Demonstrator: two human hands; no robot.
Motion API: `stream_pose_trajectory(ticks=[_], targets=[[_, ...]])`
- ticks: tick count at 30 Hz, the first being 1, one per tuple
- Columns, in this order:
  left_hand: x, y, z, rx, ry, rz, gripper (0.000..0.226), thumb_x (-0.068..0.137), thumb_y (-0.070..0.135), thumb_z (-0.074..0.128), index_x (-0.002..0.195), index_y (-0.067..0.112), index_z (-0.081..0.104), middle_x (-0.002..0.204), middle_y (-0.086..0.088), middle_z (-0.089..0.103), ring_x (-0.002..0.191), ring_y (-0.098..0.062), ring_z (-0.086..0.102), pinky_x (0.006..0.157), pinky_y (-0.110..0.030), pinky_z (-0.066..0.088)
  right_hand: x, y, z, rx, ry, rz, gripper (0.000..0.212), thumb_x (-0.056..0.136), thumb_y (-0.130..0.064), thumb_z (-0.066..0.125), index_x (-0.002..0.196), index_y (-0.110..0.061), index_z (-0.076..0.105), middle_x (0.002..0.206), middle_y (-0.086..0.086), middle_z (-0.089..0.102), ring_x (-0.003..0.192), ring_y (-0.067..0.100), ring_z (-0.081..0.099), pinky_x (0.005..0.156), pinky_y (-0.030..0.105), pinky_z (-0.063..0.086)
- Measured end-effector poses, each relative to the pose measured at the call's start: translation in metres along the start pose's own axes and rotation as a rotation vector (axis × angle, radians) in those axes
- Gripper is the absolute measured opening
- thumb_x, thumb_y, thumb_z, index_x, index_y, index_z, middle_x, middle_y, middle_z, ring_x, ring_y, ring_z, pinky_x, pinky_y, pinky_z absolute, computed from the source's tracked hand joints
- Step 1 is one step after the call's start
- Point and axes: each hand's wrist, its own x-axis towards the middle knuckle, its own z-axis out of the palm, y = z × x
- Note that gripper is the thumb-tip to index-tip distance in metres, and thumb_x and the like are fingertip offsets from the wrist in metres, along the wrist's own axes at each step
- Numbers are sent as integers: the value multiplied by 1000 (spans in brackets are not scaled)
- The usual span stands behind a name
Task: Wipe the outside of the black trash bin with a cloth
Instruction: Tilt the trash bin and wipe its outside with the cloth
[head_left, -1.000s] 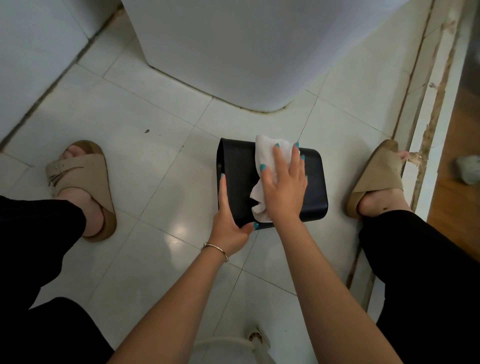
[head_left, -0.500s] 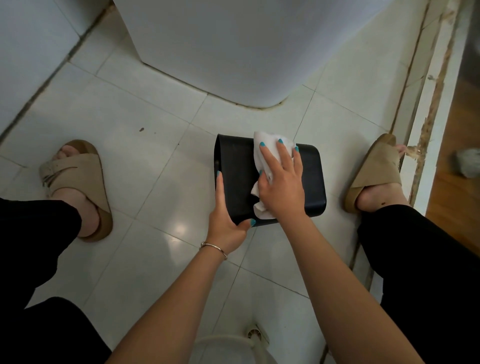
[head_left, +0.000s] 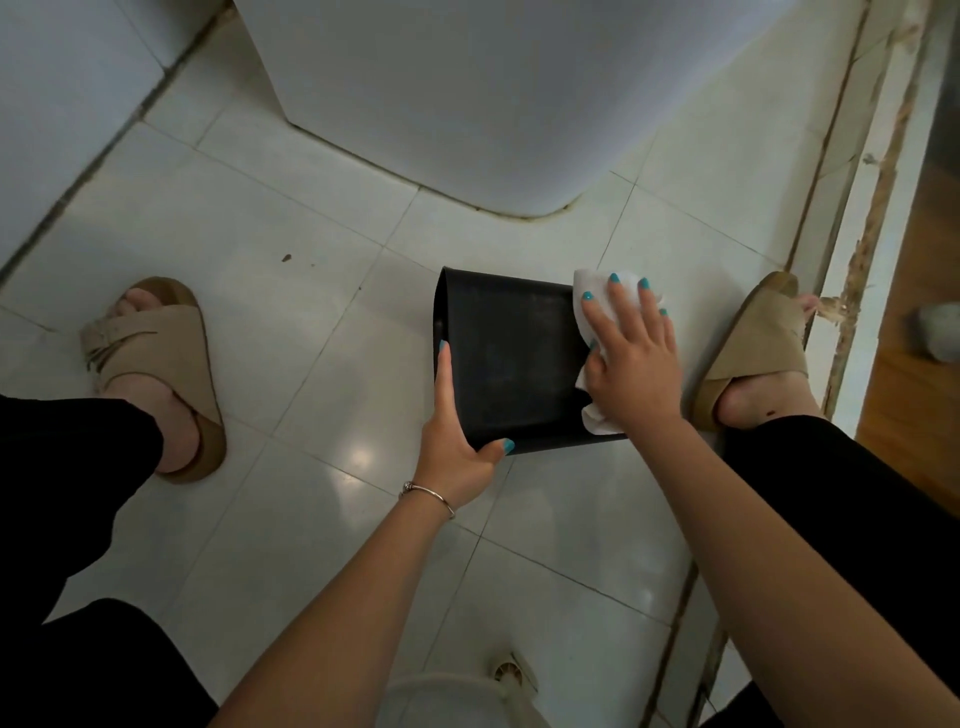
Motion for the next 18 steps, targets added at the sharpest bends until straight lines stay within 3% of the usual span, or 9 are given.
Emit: stream_pose_trajectory(ticks=[4, 10, 16, 18], targets=[[-1, 0, 0, -11, -3, 2, 120, 74, -2, 75, 146, 49, -5, 145, 13, 34, 125, -8, 44, 92, -9, 43, 0, -2, 0, 141, -25, 25, 62, 92, -20, 52, 150, -24, 31, 159, 5, 23, 147, 31, 17, 117, 49, 19], [-3, -5, -8, -6, -6, 0, 119, 74, -3, 75, 146, 49, -4, 145, 12, 36, 123, -7, 45, 86, -4, 43, -8, -23, -4, 251, -29, 86, 63, 90, -14, 53, 150, -21, 33, 158, 4, 25, 146, 32, 18, 114, 53, 29], [-5, -5, -14, 16, -35, 21, 120, 74, -2, 75, 146, 47, -7, 149, 10, 32, 127, -13, 45, 98, -25, 48, -8, -36, -11, 365, -45, 106, 65, 91, -9, 51, 150, -24, 30, 159, 0, 24, 148, 27, 15, 117, 50, 23], [-4, -5, -14, 16, -43, 29, 120, 75, -2, 74, 146, 48, -8, 149, 11, 31, 128, -12, 43, 99, -24, 46, -6, -30, -10, 353, -51, 99, 63, 93, -14, 53, 150, -25, 30, 159, 0, 24, 147, 27, 15, 116, 53, 24]])
